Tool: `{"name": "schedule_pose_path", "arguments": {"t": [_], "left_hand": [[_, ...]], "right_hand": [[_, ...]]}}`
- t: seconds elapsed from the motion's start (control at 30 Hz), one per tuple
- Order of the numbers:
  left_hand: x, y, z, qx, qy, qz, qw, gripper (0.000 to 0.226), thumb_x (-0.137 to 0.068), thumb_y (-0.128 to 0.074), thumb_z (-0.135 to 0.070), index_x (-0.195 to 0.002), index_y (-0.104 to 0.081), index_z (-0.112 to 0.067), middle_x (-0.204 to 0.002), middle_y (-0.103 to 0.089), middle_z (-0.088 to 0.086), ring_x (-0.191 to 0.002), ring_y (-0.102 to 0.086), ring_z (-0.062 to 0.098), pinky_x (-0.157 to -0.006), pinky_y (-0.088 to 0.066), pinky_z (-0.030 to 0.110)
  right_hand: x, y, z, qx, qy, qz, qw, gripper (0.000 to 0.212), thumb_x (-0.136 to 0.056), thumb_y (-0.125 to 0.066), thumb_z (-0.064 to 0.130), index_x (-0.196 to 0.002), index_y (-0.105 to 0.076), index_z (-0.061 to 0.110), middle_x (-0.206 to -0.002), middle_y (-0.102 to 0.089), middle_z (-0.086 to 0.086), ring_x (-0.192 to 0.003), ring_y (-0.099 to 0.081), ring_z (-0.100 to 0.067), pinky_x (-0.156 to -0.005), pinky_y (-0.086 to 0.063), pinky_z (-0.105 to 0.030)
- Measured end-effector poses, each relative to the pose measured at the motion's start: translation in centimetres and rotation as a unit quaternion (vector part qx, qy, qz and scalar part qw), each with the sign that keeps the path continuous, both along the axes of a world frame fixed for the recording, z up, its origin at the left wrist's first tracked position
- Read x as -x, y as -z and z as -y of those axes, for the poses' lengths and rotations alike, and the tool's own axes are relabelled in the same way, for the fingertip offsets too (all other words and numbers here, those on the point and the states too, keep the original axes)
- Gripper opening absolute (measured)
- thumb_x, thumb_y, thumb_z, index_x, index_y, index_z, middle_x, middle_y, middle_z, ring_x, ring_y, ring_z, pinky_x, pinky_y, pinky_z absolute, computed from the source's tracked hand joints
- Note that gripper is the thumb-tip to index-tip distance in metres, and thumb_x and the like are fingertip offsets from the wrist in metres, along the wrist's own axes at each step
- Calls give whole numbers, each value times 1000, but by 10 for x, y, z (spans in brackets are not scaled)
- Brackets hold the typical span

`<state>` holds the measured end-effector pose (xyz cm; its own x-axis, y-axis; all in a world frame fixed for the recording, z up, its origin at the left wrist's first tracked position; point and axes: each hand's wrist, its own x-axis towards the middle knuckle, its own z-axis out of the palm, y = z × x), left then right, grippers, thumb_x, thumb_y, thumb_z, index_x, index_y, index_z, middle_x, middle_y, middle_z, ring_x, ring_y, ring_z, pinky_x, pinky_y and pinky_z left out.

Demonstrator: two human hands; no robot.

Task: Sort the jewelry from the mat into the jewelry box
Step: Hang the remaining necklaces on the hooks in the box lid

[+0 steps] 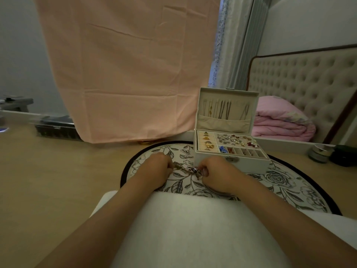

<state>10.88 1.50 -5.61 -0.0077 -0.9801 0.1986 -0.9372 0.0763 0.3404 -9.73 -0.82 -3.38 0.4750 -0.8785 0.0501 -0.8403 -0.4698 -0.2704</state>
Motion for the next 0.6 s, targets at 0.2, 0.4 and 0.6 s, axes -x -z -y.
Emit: {"name": "schedule_pose_path", "arguments": {"t": [0.2,0.4,0.6], "left_hand": [[0,15,0,58,25,8,998,14,-98,-50,-14,-89,-60,-17,-96,-56,-1,-94,-54,20,-82,-49,33],[7,3,-7,28,13,-367,930,23,-107,-34,-24,-91,-49,-16,-64,-65,0,-70,-62,36,-73,-53,44],[0,2,-11,23,45,-327,944,28,-96,-41,-25,-70,-49,-28,-65,-45,-5,-52,-44,6,-66,-48,40]], "right_hand": [[26,-2,2,0,37,7,999,21,-91,-54,14,-88,-73,19,-91,-70,-1,-83,-64,-17,-76,-56,-29],[31,-4,-1,-125,126,387,905,29,-90,-46,1,-65,-60,7,-69,-64,-7,-78,-68,-30,-79,-55,-40],[39,-10,3,-208,104,630,741,29,-98,-51,16,-69,-47,12,-58,-45,-4,-50,-48,-19,-59,-50,-37]]}}
